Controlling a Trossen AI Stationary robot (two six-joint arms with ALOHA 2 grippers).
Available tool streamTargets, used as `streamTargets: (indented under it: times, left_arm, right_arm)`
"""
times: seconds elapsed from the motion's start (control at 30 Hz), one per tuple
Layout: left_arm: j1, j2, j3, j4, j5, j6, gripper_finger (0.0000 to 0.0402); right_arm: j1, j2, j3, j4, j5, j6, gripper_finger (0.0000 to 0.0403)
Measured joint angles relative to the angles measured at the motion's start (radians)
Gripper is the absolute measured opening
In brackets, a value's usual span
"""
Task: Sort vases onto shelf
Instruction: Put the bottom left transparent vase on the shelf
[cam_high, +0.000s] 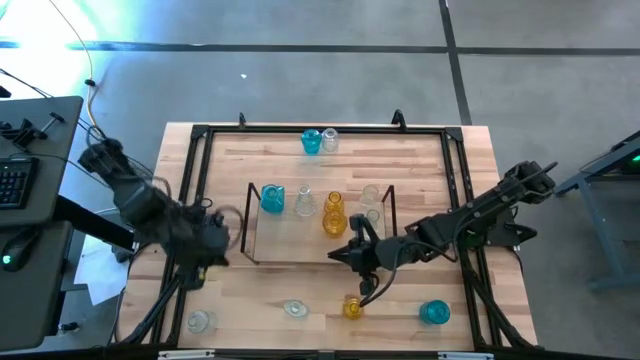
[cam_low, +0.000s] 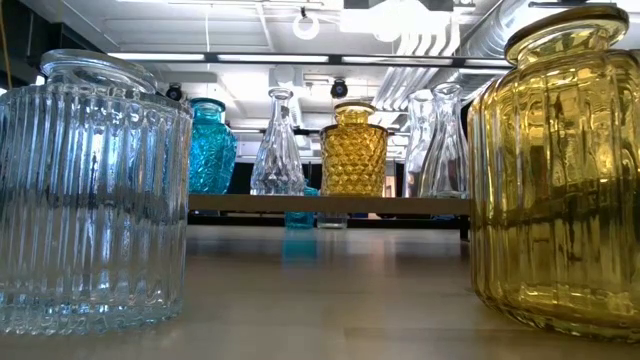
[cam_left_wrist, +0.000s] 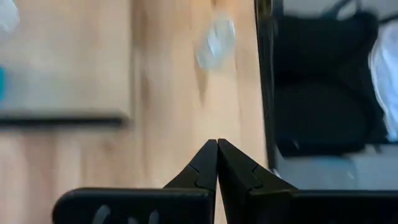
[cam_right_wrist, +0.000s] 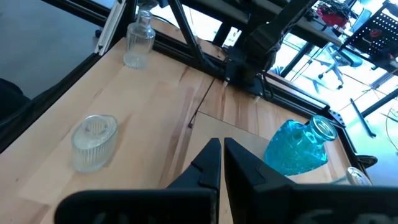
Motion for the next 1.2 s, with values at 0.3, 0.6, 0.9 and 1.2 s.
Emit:
streamTargets:
  times: [0.3,0.6,0.9,1.2]
  left_arm:
    - [-0.171,0.15,0.029,-0.055,0.175,-0.344,0.0]
    - [-0.306,0.21,0.029,-0.052,0.134,-0.539,0.0003]
    - [-0.35,0.331,0.03,-0.004,0.192,-0.611,0.0068]
    - [-0.353,0.419,0.029,-0.033,0.223,-0.602,0.0116]
  right_arm:
    - [0.0,0.0,0.0,-0.001,0.0,0.027,0.0]
    - [0.014,0.017,0.0,-0.004,0.001,0.036,0.0]
    - [0.019,0.021,0.0,-0.001,0.001,0.035,0.0]
    - [0.019,0.021,0.0,-0.001,0.002,0.038,0.0]
